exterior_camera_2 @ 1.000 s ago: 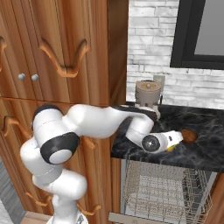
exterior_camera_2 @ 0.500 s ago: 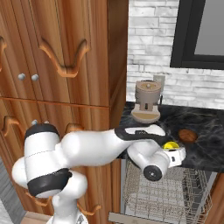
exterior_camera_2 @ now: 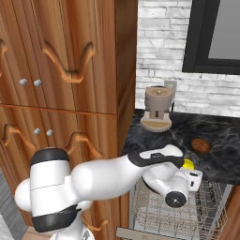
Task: Pick up the cup and bowl from the counter, place them in the dishwasher, and close the dishwasher door.
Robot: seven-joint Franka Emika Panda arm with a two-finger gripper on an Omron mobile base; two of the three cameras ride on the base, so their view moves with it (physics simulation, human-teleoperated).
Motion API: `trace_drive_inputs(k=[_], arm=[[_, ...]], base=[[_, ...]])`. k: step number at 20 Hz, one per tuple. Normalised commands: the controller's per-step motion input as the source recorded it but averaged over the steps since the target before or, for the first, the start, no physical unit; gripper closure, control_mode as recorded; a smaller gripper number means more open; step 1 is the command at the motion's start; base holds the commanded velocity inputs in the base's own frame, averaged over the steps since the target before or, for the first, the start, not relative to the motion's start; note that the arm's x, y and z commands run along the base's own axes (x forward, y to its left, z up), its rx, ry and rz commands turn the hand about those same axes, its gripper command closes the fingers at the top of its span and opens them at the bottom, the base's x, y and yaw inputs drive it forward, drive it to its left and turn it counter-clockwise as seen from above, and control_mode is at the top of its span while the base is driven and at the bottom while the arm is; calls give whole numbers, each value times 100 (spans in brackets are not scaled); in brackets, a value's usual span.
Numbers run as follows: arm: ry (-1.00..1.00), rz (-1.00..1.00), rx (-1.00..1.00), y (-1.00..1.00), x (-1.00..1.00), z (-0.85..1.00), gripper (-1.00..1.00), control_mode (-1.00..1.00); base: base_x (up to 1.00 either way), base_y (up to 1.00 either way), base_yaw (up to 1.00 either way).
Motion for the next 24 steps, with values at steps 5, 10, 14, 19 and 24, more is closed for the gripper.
trace_drive_inputs(k=[5,10,14,19,24], arm=[[-5,0,54,-33,-4,5,100,-100],[-1,0,59,-26,-3,0,100,-100],[0,0,52,-13,-1,-4,100,-100],[0,0,29,3,0,-26,100,-100],[0,0,2,18,0,-53,100,-100]], base=[[0,0,0],[0,0,0],[0,0,0],[0,0,0],[0,0,0]])
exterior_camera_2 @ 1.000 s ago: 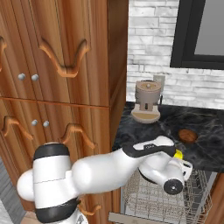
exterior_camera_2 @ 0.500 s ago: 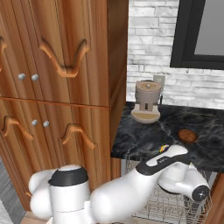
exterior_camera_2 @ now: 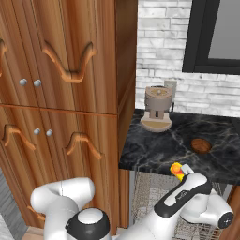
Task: Pick up the cup and bowl from the counter, place them in the dishwasher, and close the dishwasher door.
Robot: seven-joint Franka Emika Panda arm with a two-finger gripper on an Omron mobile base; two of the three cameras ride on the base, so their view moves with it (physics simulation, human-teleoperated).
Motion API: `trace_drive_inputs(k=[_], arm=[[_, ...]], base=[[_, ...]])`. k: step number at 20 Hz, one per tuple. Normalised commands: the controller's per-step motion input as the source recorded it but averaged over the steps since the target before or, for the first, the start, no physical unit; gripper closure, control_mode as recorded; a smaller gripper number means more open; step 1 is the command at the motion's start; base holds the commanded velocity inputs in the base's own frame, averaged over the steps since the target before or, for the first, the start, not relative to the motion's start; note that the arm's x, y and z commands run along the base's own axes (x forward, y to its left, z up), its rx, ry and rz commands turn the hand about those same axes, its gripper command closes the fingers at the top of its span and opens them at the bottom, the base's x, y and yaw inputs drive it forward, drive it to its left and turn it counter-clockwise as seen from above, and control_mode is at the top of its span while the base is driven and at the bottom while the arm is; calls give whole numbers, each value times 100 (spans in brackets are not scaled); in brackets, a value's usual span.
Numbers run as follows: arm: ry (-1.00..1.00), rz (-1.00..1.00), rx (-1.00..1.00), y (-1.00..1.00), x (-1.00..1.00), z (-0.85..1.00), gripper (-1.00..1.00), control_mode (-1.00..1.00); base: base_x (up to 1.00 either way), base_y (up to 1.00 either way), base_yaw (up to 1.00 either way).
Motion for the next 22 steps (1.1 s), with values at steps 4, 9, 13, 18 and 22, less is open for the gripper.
trace_drive_inputs(k=[4,9,13,18,22], arm=[[0,0,-7,16,0,-48,100,-100],[0,0,-3,0,0,-27,100,-100],[0,0,-5,0,0,-20,100,-100],[6,0,-3,0,-1,-53,100,-100],[8,0,0,0,-4,-55,100,-100]], base=[[0,0,0],[0,0,0],[0,0,0],[0,0,0],[0,0,0]])
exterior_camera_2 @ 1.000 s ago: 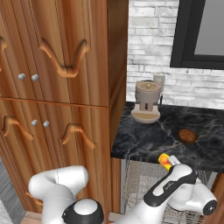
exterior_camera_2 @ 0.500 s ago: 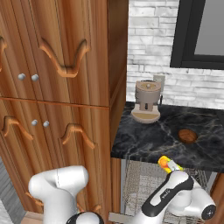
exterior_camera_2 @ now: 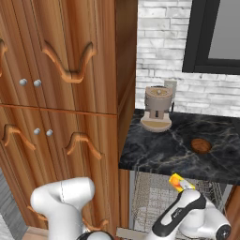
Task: Pick up the cup and bowl from the counter, place them in the dishwasher, and close the dishwasher door.
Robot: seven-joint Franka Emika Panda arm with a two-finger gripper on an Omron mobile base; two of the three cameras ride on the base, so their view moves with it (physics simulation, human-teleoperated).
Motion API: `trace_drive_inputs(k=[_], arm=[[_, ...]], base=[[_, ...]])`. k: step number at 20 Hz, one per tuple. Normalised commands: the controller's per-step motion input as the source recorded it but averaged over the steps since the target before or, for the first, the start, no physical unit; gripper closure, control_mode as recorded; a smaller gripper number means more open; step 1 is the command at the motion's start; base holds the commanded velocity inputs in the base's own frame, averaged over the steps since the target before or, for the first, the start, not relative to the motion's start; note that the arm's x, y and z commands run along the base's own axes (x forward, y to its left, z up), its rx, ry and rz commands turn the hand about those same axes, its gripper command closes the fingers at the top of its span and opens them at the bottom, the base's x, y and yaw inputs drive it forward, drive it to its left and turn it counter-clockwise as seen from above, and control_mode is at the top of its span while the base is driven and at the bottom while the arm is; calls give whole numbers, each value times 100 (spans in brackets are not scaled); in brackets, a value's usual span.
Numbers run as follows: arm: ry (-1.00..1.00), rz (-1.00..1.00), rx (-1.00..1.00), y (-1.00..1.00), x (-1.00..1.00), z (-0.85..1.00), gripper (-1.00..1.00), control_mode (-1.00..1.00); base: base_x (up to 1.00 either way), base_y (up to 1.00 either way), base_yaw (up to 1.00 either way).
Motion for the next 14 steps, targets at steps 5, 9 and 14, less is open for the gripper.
trace_drive_inputs(k=[5,9,14], arm=[[2,0,0,-3,-17,-14,100,-100],[0,0,7,-13,-13,0,100,-100],[4,0,10,-25,1,-14,100,-100]], base=[[0,0,0],[0,0,0],[0,0,0]])
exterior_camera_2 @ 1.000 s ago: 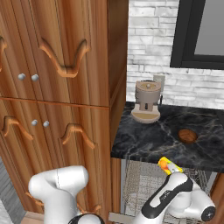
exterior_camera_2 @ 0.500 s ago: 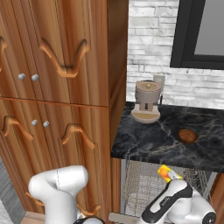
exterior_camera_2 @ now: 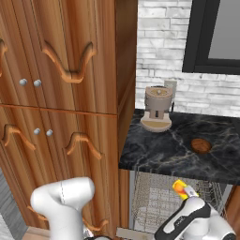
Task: Pick up the cup and bowl from the counter, place them in the dishwasher, and close the dishwasher door.
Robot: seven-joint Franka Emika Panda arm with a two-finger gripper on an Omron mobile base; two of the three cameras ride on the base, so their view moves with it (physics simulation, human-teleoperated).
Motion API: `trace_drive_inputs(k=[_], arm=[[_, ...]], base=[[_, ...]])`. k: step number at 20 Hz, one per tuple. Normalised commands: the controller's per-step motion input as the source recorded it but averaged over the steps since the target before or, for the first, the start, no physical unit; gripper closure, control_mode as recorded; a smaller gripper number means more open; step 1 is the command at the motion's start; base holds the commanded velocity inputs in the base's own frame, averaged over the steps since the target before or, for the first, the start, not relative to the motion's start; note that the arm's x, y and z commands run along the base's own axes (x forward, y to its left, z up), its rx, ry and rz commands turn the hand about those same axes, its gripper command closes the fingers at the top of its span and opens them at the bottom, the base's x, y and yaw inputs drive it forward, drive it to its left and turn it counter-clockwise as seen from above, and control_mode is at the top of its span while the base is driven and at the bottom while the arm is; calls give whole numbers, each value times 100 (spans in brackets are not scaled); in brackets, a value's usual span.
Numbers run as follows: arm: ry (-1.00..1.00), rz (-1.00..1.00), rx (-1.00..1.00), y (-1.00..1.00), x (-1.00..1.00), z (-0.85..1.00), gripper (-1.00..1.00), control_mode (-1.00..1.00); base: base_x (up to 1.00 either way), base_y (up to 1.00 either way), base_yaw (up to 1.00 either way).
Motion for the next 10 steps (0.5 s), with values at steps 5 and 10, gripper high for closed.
trace_drive_inputs(k=[5,10], arm=[[15,0,8,-24,21,-32,100,-100],[14,0,0,-19,33,-29,100,-100]], base=[[0,0,0],[0,0,0]])
